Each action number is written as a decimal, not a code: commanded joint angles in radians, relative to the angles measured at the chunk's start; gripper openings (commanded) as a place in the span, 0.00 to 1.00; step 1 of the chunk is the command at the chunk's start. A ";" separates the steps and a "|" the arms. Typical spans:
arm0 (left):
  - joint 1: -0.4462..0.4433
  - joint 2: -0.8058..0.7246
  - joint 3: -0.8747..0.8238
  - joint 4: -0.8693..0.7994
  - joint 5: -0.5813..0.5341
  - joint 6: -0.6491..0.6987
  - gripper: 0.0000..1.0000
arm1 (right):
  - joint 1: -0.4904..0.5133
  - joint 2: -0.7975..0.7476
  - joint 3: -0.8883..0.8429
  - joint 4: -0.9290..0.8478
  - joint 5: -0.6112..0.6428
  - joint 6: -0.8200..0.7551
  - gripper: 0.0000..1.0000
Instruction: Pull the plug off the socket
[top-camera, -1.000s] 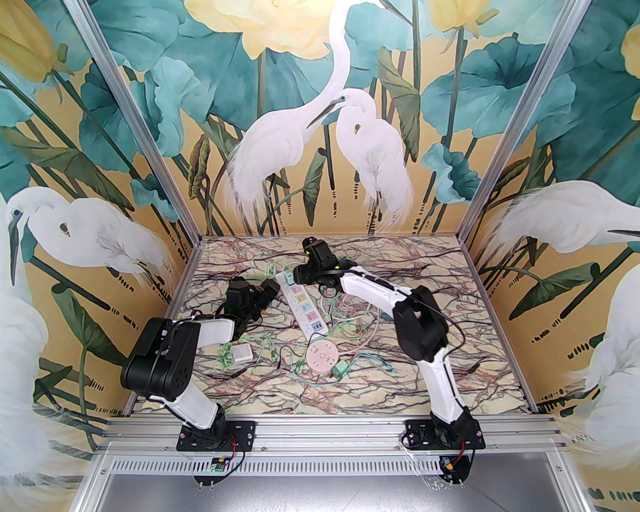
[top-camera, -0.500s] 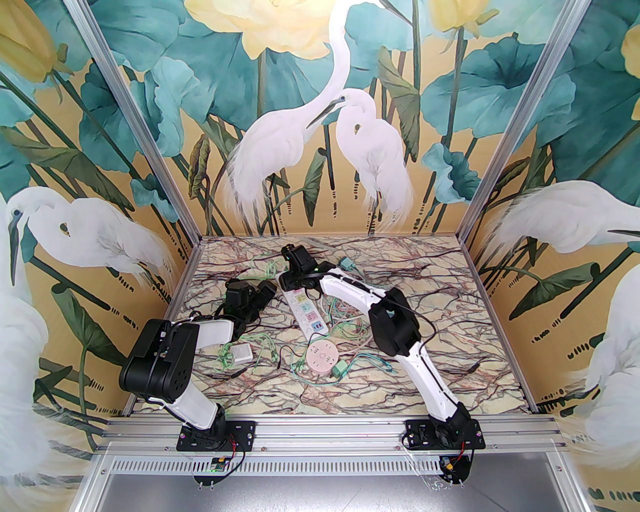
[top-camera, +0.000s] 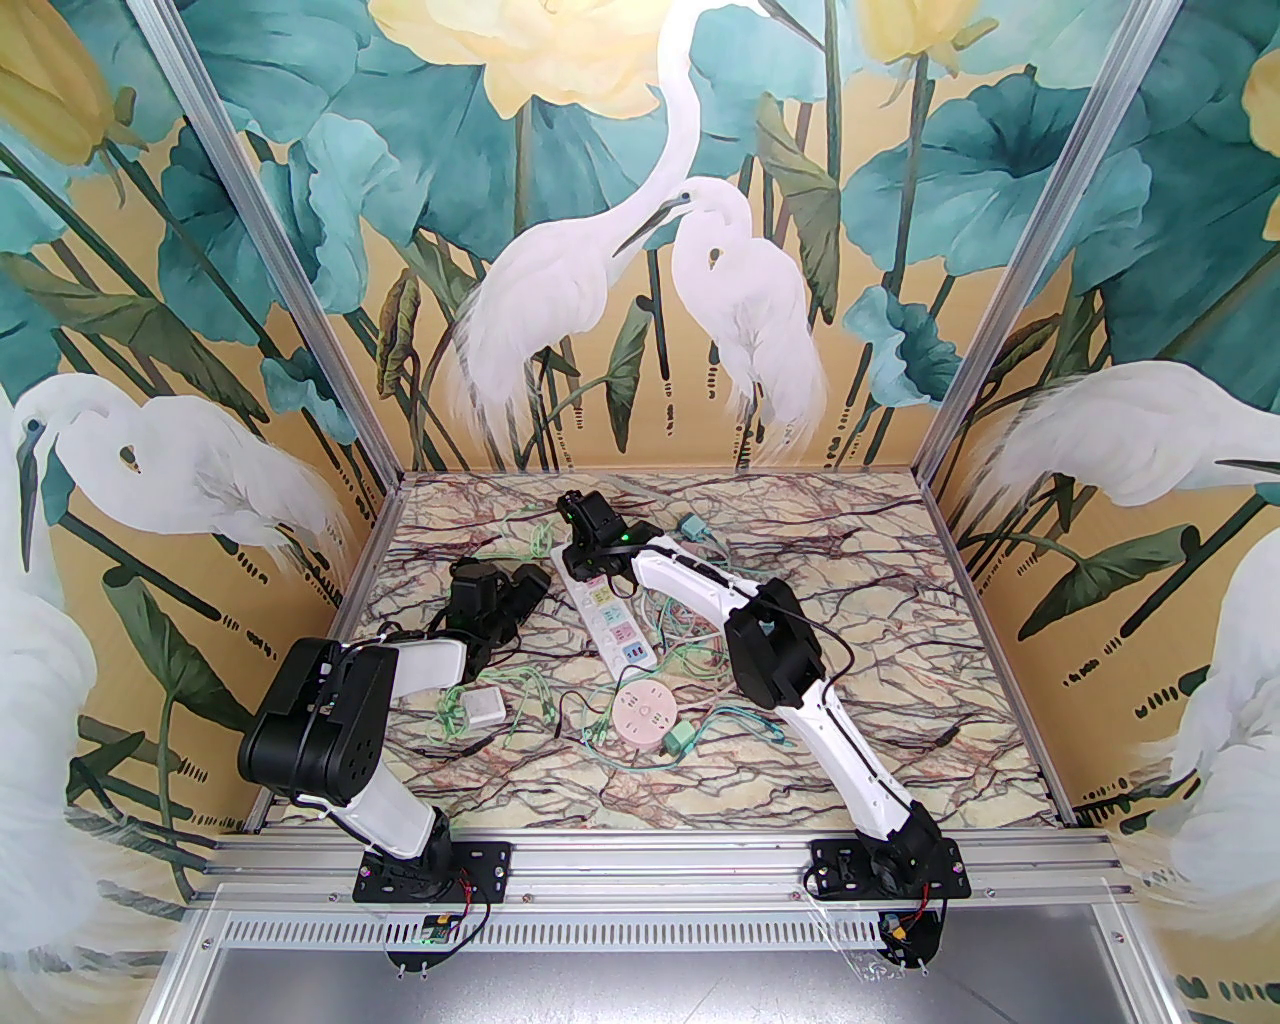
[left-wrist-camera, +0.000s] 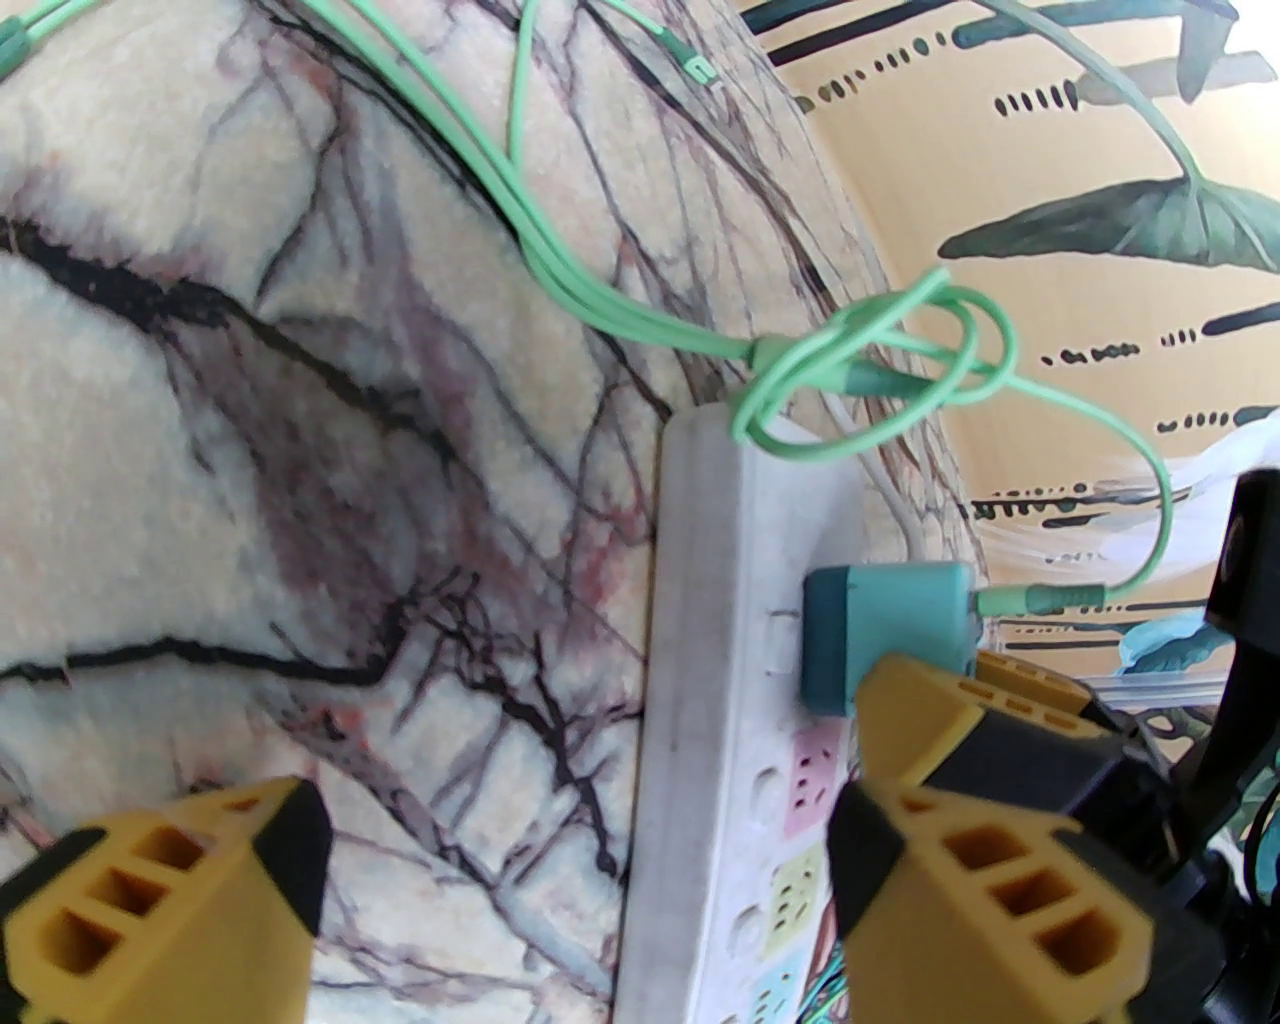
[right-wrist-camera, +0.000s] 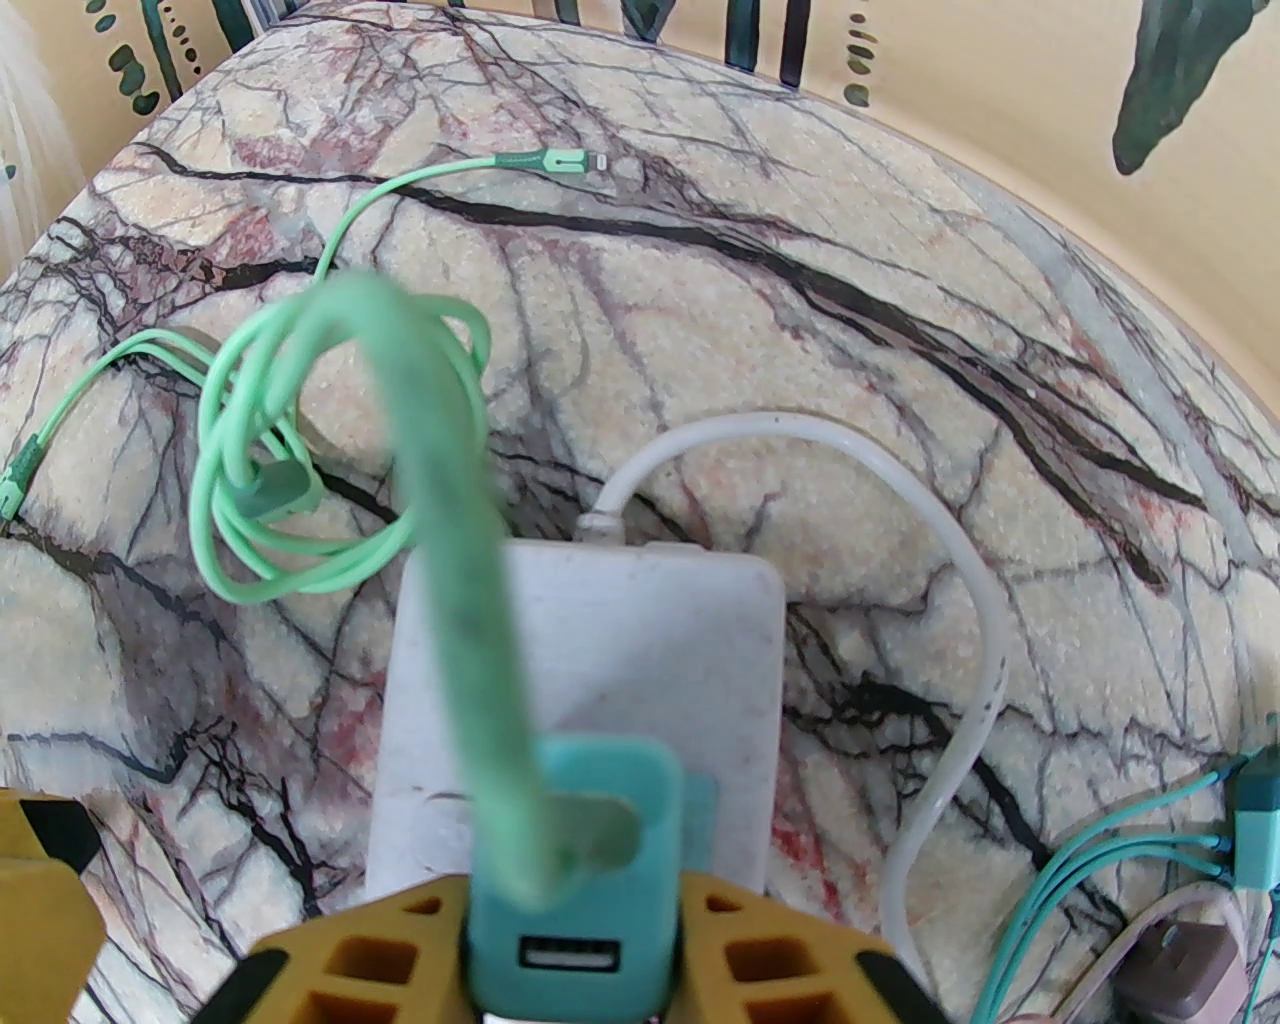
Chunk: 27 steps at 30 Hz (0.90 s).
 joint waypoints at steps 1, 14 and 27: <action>0.013 0.058 0.082 -0.054 0.076 0.025 0.71 | 0.026 0.006 0.025 -0.016 -0.006 -0.045 0.29; 0.042 0.221 0.205 -0.095 0.184 0.000 0.45 | 0.050 -0.036 -0.036 0.006 -0.032 -0.046 0.28; 0.042 0.251 0.228 -0.107 0.197 -0.007 0.43 | 0.060 -0.041 -0.058 0.026 -0.030 -0.046 0.29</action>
